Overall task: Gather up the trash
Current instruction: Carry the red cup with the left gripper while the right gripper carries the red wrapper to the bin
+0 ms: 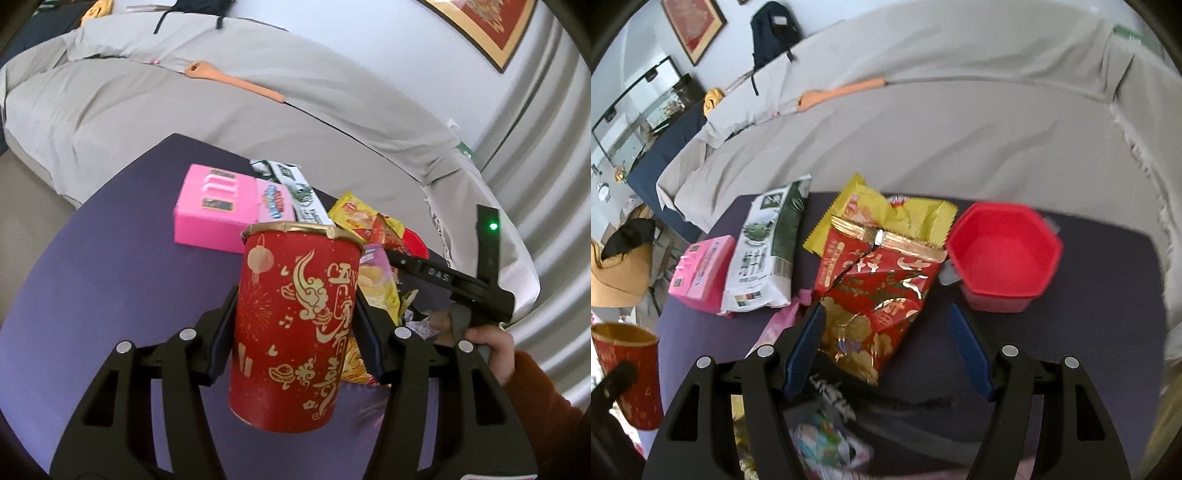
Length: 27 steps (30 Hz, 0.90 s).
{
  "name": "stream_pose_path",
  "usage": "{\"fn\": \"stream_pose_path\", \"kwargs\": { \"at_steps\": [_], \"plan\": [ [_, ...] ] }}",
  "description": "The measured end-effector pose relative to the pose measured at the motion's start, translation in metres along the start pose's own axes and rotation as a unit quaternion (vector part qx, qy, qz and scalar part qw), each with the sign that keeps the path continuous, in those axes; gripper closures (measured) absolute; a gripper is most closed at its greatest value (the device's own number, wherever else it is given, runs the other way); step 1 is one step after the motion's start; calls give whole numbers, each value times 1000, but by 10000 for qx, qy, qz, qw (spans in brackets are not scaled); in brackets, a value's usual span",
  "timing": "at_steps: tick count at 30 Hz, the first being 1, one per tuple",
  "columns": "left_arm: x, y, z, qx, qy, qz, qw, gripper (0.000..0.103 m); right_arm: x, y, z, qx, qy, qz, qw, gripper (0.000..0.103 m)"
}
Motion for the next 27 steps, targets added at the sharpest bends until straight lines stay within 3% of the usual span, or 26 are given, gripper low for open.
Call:
{"fn": "stream_pose_path", "kwargs": {
  "at_steps": [1,4,7,15,27],
  "plan": [
    [-1,3,-1,-23,-13,4,10000,49,4,0,1,14,33,25,10000,44],
    [-4,5,-3,-66,-66,-11,10000,49,7,5,1,-169,27,206,9996,79],
    [-7,3,-3,-64,-132,-38,9999,49,-9,8,-2,-278,-138,277,9991,87],
    [-21,-30,-1,254,-321,-175,9990,49,-86,4,-15,-726,-737,163,9945,87],
    [-45,-118,1,1008,-664,48,9927,48,-194,-39,-52,-881,-1479,37,9851,87]
  ]
}}
Point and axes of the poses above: each gripper's, at about its wrist camera, not at the fingertips, and x roughly the way its jaws point, y to its left, z to its top, the point moved 1 cm from there along x, roughly the way its jaws point, and after that the axes turned 11 degrees about -z, right-handed, at the moved point
